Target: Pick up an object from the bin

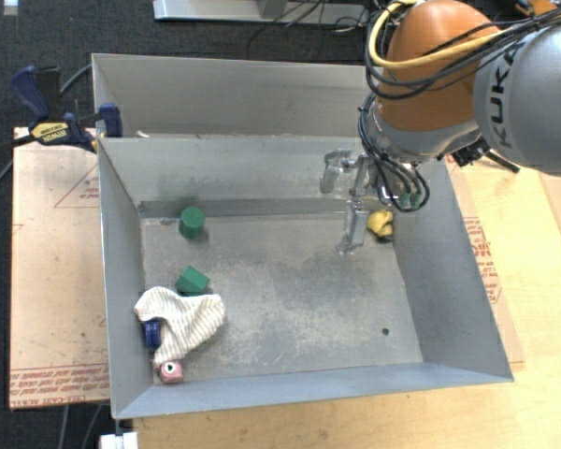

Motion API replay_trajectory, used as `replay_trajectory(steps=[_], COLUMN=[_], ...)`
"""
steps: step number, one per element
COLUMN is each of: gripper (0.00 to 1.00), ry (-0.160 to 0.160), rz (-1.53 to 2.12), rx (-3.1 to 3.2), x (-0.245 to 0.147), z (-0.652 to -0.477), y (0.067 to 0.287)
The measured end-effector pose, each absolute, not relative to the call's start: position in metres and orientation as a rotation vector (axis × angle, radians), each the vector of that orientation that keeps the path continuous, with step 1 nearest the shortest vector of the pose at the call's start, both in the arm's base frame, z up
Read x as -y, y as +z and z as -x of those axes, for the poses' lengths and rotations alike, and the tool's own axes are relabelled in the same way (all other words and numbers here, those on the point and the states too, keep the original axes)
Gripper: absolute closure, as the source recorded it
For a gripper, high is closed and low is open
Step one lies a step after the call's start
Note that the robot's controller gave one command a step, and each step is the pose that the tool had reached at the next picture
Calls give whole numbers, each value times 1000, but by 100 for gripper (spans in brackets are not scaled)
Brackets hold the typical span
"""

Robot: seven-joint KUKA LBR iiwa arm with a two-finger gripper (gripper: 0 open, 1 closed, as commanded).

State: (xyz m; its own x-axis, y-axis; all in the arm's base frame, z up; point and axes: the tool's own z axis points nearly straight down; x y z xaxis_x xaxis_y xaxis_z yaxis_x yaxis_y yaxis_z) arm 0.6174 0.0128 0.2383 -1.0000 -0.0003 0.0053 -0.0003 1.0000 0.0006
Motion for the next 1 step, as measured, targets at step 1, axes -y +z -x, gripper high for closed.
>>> replay_trajectory(steps=[1], gripper=[0], ry=[-1], rz=[0], rx=[3138], x=[-13], z=[-617], y=[241])
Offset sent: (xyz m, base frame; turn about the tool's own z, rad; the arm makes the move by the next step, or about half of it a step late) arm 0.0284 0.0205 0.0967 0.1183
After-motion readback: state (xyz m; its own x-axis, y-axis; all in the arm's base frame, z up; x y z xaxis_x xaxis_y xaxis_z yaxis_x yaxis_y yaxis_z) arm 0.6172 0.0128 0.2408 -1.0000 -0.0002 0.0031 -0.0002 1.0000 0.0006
